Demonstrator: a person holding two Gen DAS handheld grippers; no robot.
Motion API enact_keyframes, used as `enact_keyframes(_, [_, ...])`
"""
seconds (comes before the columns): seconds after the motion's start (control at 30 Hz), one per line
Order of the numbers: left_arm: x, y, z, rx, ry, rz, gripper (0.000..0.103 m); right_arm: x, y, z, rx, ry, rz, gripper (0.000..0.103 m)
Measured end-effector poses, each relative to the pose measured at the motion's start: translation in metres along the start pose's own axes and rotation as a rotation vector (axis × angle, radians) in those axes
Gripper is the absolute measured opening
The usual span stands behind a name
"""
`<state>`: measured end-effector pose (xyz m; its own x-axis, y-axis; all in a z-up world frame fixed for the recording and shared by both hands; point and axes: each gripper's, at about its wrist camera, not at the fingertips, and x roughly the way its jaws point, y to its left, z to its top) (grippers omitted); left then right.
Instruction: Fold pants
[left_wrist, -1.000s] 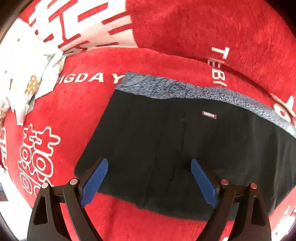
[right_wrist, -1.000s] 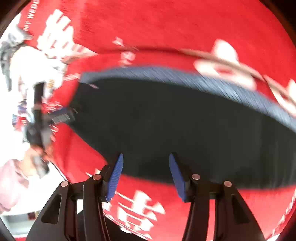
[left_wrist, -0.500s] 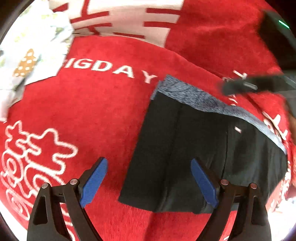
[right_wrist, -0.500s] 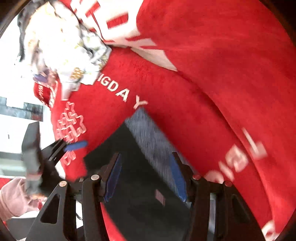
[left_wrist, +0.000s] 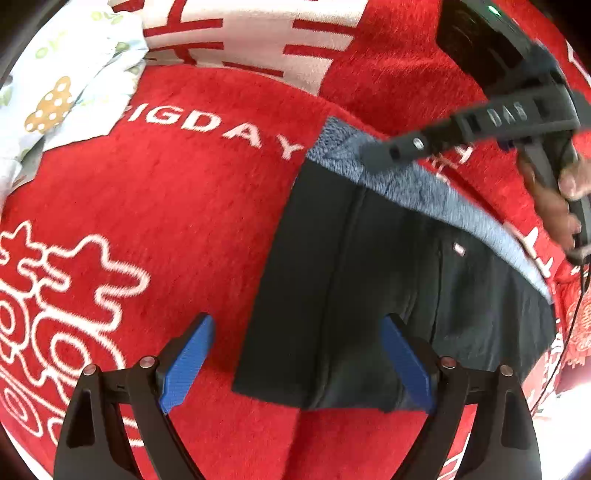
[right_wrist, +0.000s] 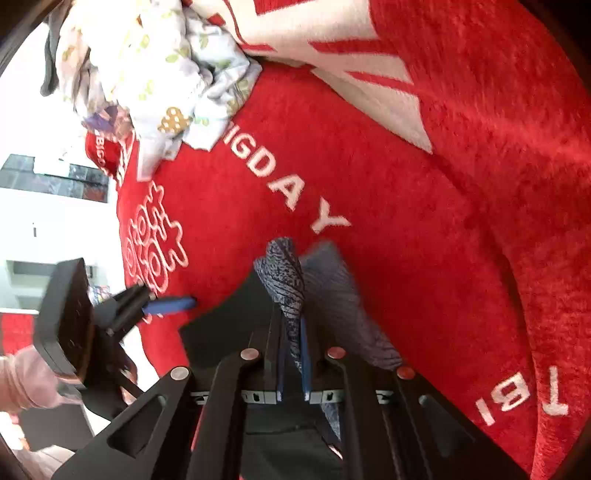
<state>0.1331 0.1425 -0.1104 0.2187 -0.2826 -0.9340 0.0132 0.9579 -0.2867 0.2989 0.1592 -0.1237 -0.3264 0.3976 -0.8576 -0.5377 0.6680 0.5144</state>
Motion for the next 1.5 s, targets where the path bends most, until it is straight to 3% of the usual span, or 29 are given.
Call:
enact_keyframes(0.17, [-0.013, 0.0, 0.004, -0.02, -0.027, 0.043, 0.092, 0.038, -0.009, 0.003, 0.034, 0.033, -0.137, 0.012])
enact_keyframes(0.27, [-0.022, -0.011, 0.02, -0.005, -0.07, 0.042, 0.092, 0.026, -0.019, -0.001, 0.152, -0.037, -0.121, 0.021])
enact_keyframes(0.33, [-0.02, -0.021, 0.033, 0.011, -0.082, 0.052, 0.092, 0.005, -0.016, -0.01, 0.171, -0.079, -0.141, 0.022])
enact_keyframes(0.5, [0.023, -0.047, 0.076, -0.008, -0.057, 0.093, 0.092, -0.049, -0.016, -0.066, 0.264, -0.191, -0.148, 0.022])
enact_keyframes(0.6, [0.062, -0.049, 0.088, -0.04, -0.003, 0.215, 0.092, -0.043, -0.04, -0.099, 0.349, -0.157, -0.204, 0.021])
enact_keyframes(0.63, [0.064, -0.051, 0.09, -0.043, -0.037, 0.239, 0.092, -0.039, -0.052, -0.111, 0.387, -0.152, -0.252, 0.021])
enact_keyframes(0.67, [0.063, -0.054, 0.092, -0.034, -0.049, 0.257, 0.092, -0.042, -0.064, -0.119, 0.418, -0.192, -0.252, 0.037])
enact_keyframes(0.7, [0.063, -0.057, 0.093, -0.028, -0.033, 0.271, 0.092, -0.048, -0.075, -0.127, 0.452, -0.231, -0.259, 0.041])
enact_keyframes(0.77, [0.055, -0.06, 0.091, -0.03, -0.021, 0.253, 0.092, -0.063, -0.096, -0.144, 0.557, -0.254, -0.394, 0.045])
enact_keyframes(0.8, [0.046, -0.066, 0.088, -0.014, -0.028, 0.241, 0.092, -0.071, -0.104, -0.156, 0.607, -0.277, -0.373, 0.045])
enact_keyframes(0.9, [0.018, -0.094, 0.072, 0.073, -0.048, 0.207, 0.092, -0.106, -0.108, -0.211, 0.704, -0.397, -0.13, 0.045])
enact_keyframes(1.0, [0.003, -0.131, 0.049, 0.12, -0.039, 0.114, 0.092, -0.122, -0.09, -0.264, 0.735, -0.425, 0.01, 0.045])
enact_keyframes(1.13, [0.017, -0.172, 0.016, 0.174, 0.036, 0.083, 0.092, -0.101, -0.069, -0.349, 0.925, -0.435, 0.216, 0.045])
enact_keyframes(1.2, [0.037, -0.18, -0.003, 0.157, 0.105, 0.093, 0.092, -0.081, -0.065, -0.384, 1.035, -0.457, 0.26, 0.045])
enact_keyframes(1.27, [0.039, -0.192, -0.018, 0.242, 0.048, 0.165, 0.095, -0.068, -0.069, -0.412, 1.139, -0.495, 0.29, 0.045])
enact_keyframes(1.33, [0.042, -0.199, -0.025, 0.289, 0.068, 0.187, 0.097, -0.062, -0.073, -0.431, 1.209, -0.552, 0.333, 0.045])
enact_keyframes(1.5, [0.041, -0.2, -0.024, 0.29, 0.089, 0.173, 0.097, -0.067, -0.087, -0.448, 1.242, -0.633, 0.366, 0.045])
